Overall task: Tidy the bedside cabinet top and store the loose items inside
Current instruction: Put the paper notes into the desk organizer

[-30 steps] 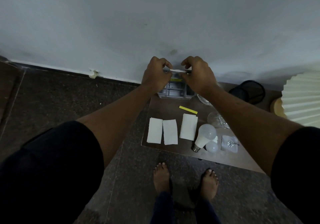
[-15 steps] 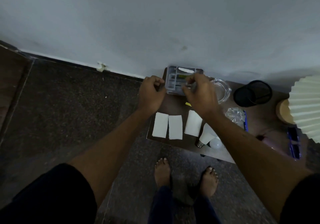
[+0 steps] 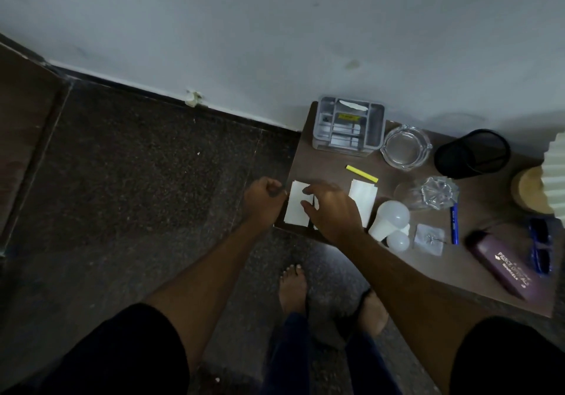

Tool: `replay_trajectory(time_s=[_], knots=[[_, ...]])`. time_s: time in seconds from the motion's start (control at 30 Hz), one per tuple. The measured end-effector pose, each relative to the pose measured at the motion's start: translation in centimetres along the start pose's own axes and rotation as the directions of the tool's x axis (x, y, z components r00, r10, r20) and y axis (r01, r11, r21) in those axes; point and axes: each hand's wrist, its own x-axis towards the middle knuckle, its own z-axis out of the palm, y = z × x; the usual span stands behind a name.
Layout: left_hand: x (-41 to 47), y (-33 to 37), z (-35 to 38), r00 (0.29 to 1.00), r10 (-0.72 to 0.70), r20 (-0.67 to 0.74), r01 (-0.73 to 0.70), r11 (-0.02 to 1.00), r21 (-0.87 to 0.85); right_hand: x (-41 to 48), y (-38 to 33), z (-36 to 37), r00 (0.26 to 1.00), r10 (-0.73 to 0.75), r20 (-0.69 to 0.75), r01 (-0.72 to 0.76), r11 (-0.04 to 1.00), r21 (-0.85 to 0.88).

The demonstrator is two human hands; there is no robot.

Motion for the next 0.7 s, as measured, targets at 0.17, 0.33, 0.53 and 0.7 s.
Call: replay_trajectory(time_s=[0.17,0.33,0.53,0.7], knots=[[0.5,-1.1,0.6,0.997,-0.058,0.055,0.06,0.998,-0.035,-0.4,-0.4,0.9,0.999,0.01,0.032,-0.007,0.995,-0.097],[1.0,-1.7,0.9,0.995,-0.054,0.086,0.062,0.994,-0.09,-0.5,-0.7,1.4,0.999,0.011,0.044,-0.004,0.987,-0.158],[1.8,-1.6,0.3,0.982,-0.085,0.17,0.097,0.993,-0.061,0.6,-1.4,1.9,0.993,-0.041,0.11,0.053,0.993,-0.11],[2.5,-1.3,-0.2,0.975,-0.098,0.2,0.115,0.991,-0.072,1.6,-1.8,2.2,0.988,-0.072,0.138,0.078,0.996,-0.036]])
